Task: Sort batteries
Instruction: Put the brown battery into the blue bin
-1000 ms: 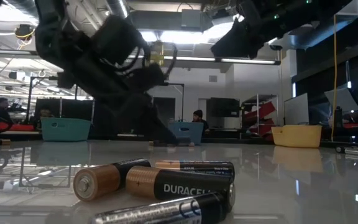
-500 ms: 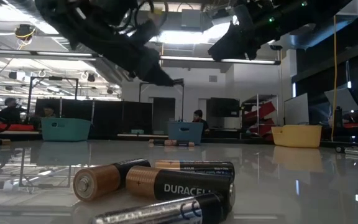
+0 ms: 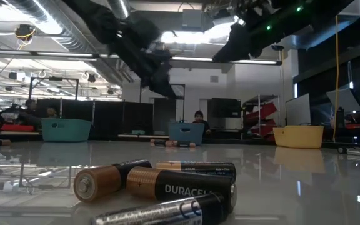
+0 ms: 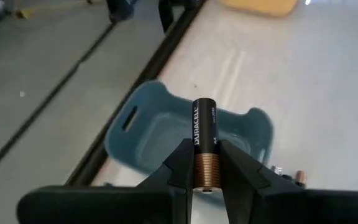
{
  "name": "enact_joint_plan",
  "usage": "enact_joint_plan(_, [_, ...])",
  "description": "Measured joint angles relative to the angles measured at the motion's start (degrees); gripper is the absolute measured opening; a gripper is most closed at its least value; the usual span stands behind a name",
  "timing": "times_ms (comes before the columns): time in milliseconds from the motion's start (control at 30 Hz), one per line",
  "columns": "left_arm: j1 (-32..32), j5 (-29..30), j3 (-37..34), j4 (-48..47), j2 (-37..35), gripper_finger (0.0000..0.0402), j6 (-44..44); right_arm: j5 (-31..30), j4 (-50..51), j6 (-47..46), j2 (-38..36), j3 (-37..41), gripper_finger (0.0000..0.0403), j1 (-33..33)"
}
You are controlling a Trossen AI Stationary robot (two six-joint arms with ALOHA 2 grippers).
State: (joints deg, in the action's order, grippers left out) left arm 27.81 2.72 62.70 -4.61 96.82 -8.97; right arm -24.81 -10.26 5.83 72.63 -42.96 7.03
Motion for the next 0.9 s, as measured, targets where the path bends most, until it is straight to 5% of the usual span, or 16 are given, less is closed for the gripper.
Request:
enact_joint_plan(333, [1.8,-0.7,11.2,-11.5,11.3,0.0051,-0.3,7.3,2.5,-0.6,1.3,0.0,0.0182,6.6])
enact_joint_plan(900, [1.4,-3.0,11.8,-13.4,11.5,0.0129,-0.9,12.2,-2.6,3.5,1.3,-2.1,0.0182,7.6])
